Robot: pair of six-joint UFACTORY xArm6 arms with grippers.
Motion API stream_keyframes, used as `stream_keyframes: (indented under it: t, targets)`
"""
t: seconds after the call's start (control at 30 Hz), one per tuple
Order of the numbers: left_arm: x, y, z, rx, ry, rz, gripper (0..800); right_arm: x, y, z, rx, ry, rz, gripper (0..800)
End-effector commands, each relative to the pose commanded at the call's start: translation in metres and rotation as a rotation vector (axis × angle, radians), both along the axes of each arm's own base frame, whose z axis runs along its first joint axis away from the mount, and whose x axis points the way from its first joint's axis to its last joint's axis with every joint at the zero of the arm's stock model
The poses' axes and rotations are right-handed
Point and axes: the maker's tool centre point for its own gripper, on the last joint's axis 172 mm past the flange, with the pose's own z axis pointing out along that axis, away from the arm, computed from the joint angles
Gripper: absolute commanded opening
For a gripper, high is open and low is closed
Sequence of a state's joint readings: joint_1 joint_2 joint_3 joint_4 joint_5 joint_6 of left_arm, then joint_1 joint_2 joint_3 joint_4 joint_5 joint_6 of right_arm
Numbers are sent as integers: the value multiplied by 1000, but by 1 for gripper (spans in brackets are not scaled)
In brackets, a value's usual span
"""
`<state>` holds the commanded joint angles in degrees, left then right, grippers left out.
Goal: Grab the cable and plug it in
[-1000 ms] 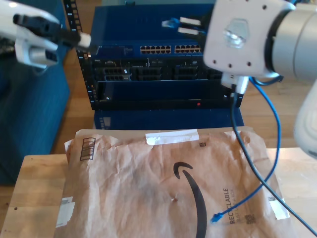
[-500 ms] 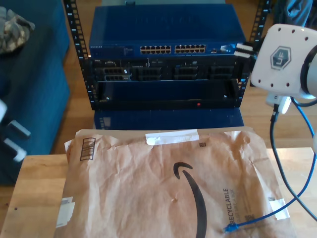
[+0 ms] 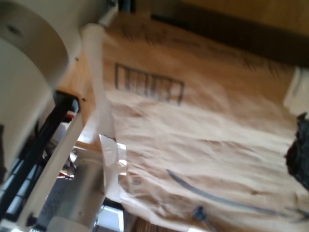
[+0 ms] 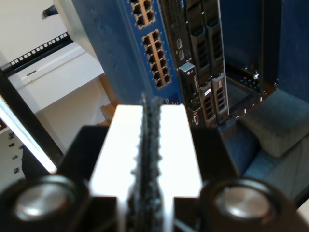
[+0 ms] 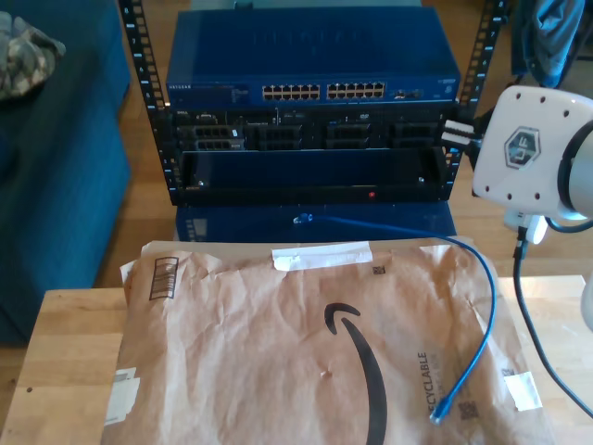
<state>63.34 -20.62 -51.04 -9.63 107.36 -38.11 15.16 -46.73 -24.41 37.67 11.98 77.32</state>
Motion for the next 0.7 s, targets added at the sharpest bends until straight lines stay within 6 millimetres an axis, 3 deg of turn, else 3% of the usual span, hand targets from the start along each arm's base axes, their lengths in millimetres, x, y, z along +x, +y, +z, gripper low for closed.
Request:
stream_keyframes:
  t: [0.13, 0.33, 0.7]
  targets:
    - [-47, 8, -12, 10, 68, -17, 800, -3, 0, -9, -2, 12, 1, 10]
    - [-68, -13, -17, 23, 64, -77, 800, -4, -10, -26, -12, 35, -21, 12]
    - [-101, -29, -33, -16, 90, -87, 800, -3, -20, -45, -50, 41, -44, 21]
